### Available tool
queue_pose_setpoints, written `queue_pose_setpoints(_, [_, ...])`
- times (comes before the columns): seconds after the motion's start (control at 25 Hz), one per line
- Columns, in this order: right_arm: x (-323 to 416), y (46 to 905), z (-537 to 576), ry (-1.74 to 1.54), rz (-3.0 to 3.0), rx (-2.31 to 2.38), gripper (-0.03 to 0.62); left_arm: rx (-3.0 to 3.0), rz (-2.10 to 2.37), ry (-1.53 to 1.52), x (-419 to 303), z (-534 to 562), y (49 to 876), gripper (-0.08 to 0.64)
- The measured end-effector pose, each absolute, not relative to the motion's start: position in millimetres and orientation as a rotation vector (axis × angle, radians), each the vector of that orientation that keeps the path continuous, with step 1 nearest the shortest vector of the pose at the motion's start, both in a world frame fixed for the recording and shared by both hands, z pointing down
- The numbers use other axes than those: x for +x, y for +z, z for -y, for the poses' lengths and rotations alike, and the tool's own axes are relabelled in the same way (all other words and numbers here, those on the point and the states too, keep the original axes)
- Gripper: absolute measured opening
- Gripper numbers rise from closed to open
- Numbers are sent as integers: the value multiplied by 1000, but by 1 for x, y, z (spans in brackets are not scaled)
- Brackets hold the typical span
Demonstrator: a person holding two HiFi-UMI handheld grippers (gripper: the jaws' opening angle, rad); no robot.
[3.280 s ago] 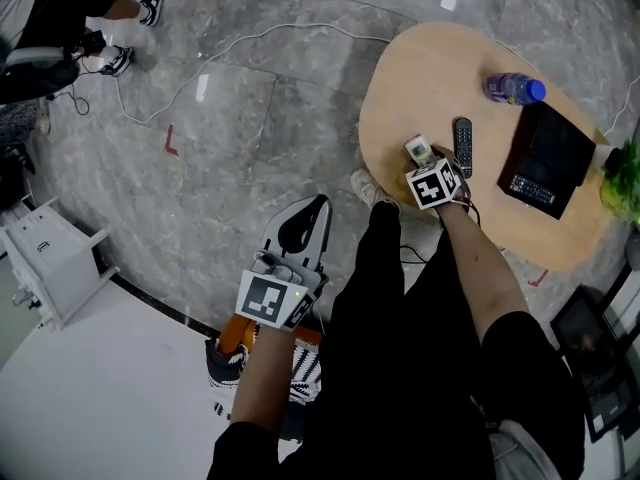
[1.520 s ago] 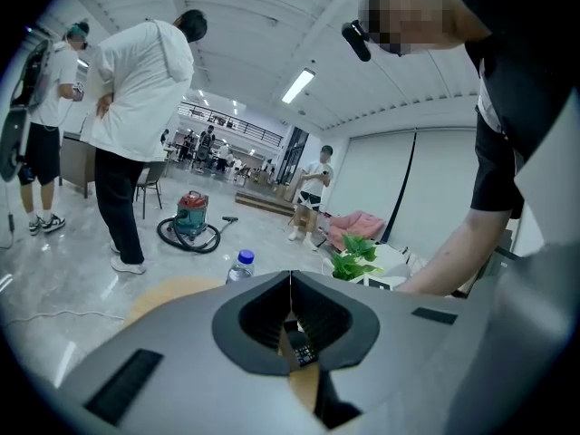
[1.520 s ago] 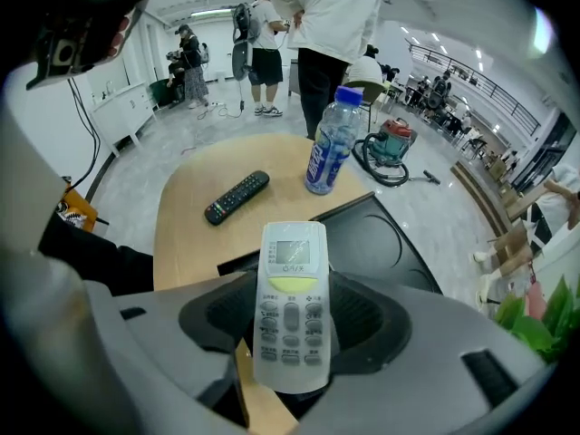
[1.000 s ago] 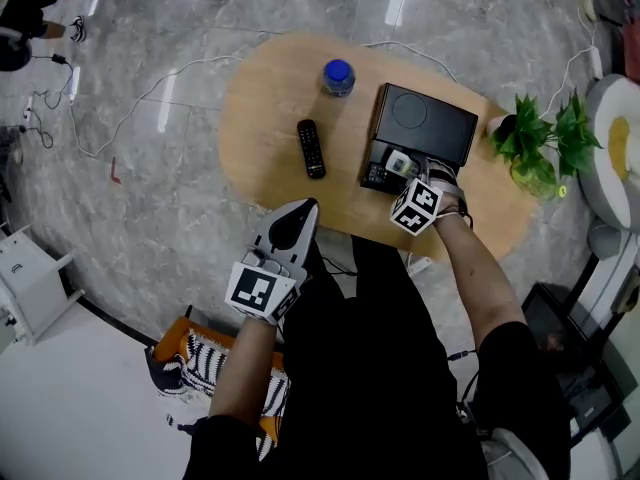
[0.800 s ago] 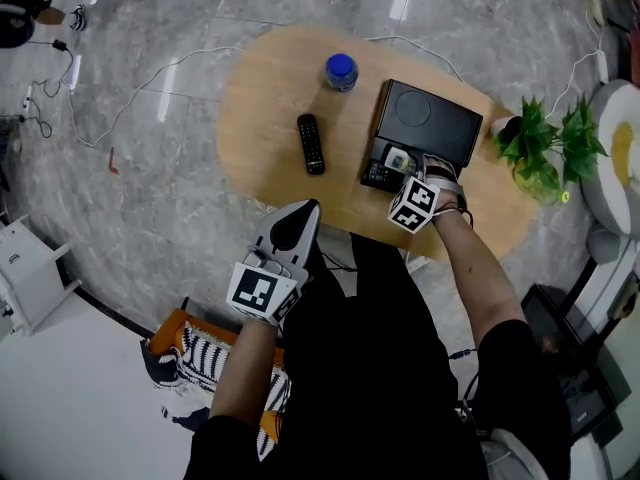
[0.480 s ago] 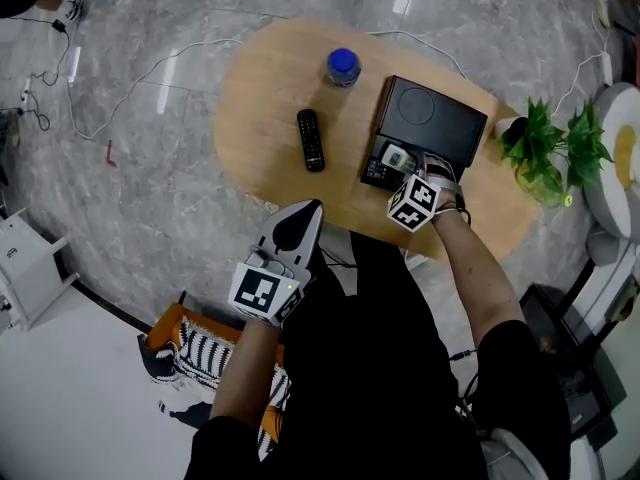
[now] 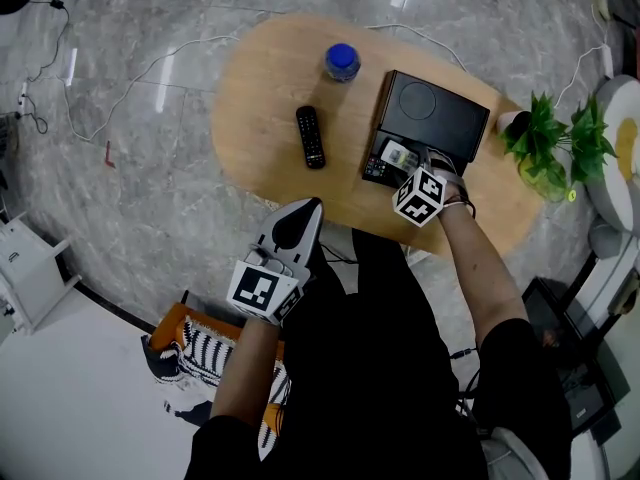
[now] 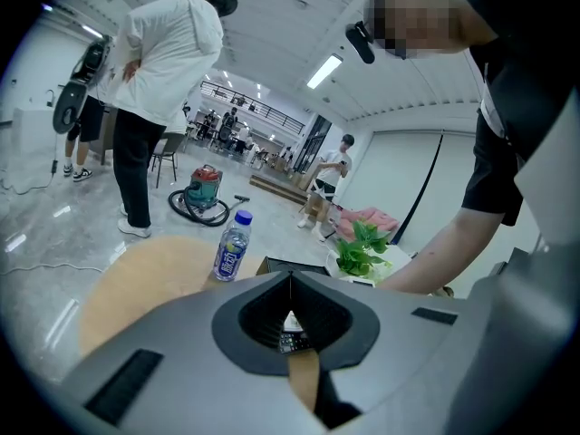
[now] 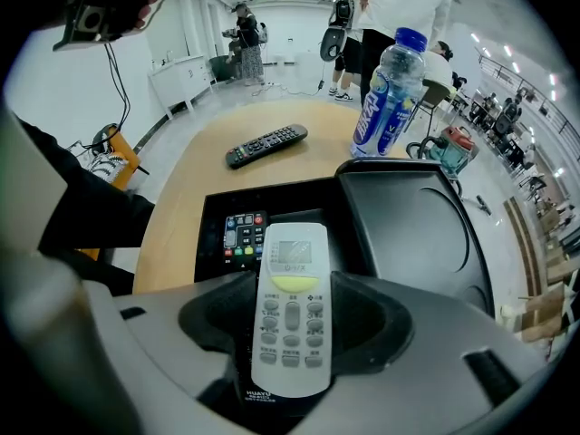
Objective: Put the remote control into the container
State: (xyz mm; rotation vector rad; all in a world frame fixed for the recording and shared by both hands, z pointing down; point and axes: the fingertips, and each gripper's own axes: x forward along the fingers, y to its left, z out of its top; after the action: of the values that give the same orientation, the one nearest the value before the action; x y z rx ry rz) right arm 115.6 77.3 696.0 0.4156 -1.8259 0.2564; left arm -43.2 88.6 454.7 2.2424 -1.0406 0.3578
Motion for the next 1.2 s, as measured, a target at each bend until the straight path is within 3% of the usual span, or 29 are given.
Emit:
queue_pose_setpoints(0.92, [117,652,-72,277,1826,564,254,2331,1037,370,-59,-79,426,8])
queue_pose_setpoints(1.04, [119,623,-66,289,1860,681,137,2359,1064,359,-64,-74,411,8])
queue_pose_setpoints(1.2, [121,578,-66,301,1915,803,102,2403,1118,351,-73,-65,387,8])
